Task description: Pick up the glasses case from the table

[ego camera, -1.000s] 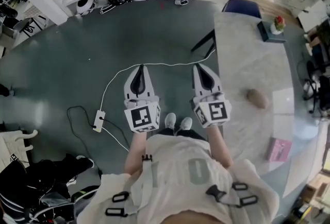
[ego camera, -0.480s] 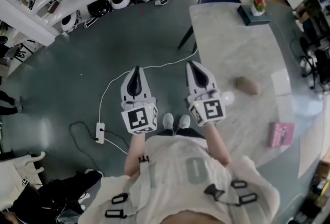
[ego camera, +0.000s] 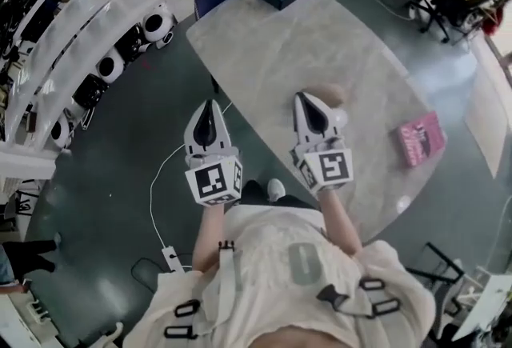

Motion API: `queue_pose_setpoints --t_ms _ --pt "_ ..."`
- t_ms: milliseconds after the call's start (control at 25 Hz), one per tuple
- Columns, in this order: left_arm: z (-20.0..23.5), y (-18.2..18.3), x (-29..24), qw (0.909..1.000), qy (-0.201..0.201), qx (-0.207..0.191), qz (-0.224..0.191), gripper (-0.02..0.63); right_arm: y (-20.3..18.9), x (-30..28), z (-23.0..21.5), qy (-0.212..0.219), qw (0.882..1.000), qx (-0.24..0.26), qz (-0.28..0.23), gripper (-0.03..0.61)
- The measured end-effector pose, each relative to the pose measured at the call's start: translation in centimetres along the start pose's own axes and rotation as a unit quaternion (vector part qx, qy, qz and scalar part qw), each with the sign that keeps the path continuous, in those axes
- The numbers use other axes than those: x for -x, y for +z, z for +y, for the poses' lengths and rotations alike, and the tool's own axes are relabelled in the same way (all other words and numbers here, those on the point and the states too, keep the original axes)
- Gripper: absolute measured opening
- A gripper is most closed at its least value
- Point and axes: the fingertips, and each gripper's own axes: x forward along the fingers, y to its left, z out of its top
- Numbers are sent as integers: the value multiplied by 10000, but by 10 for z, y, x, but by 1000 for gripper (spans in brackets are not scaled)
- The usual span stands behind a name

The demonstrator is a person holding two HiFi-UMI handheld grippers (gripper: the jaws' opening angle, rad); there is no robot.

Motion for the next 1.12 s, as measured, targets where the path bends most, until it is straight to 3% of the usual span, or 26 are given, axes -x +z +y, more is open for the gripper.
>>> queue_pose_setpoints --t_ms 280,560,880,1120 --pt "-105 -1 -58 9915 -1295 -103 68 3 9 50 -95 -1258 9920 31 -88 2" --pt "-187 7 -93 9683 -2490 -219 16 3 19 98 -153 -2514 9677 86 -190 2" --pt "-227 8 -114 9450 -3267 -146 -8 3 22 121 -170 -3328 9426 203 -207 2" --pt "-244 10 -123 9344 -3560 -106 -37 3 27 121 -178 -3567 9337 259 -201 2"
